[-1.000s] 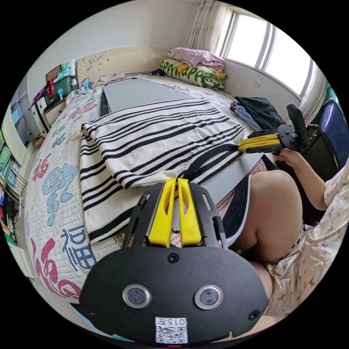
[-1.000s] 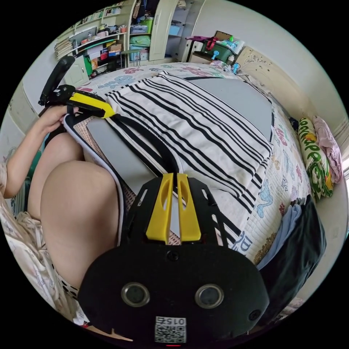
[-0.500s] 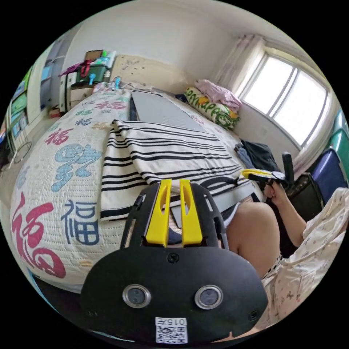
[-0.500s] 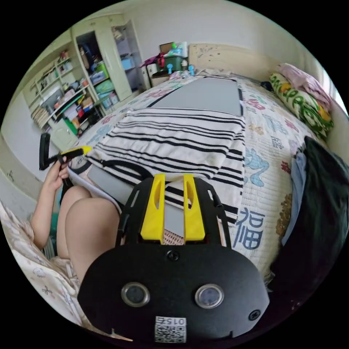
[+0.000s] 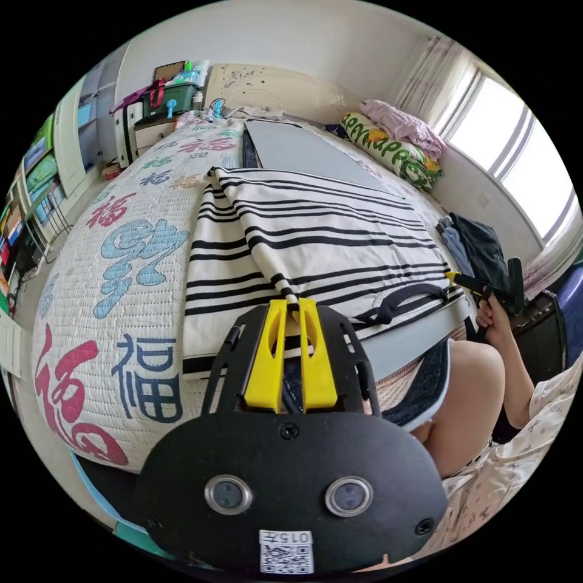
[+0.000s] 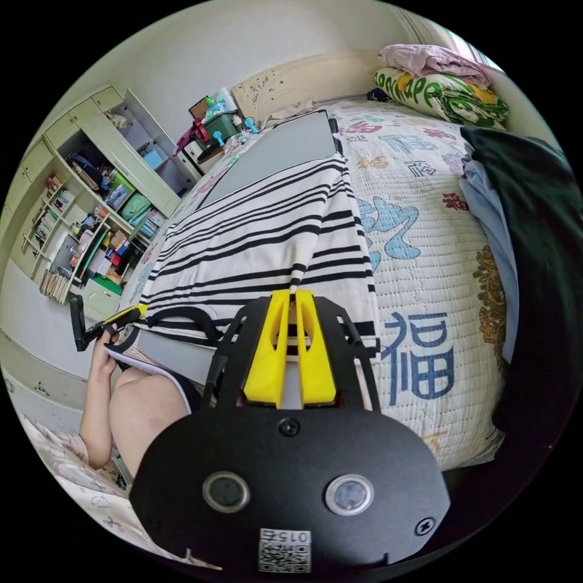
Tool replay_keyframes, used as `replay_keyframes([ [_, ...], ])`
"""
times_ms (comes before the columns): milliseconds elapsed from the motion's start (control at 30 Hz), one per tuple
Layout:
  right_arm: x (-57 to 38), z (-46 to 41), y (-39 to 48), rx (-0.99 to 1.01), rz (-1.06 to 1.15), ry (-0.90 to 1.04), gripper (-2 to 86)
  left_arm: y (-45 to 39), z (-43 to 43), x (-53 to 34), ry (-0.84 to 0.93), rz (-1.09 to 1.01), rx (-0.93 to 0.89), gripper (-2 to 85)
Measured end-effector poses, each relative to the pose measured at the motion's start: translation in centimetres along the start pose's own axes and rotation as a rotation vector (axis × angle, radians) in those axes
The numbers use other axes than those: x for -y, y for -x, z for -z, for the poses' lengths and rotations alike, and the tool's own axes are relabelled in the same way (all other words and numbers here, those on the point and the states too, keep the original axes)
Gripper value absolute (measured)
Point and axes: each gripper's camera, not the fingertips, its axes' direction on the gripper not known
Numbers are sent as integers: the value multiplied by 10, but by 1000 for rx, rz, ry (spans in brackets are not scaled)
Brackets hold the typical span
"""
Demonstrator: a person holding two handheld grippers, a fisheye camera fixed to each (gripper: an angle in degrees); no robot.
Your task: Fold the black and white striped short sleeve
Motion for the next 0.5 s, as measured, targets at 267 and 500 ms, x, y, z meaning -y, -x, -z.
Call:
replay_keyframes([
  [267,23,79,5,-93,41,-88,85,-31,43,61,38,-68,107,59],
  [500,22,137,-61,0,-51,-87,106,-123,72,178,-76,-253,101,84],
])
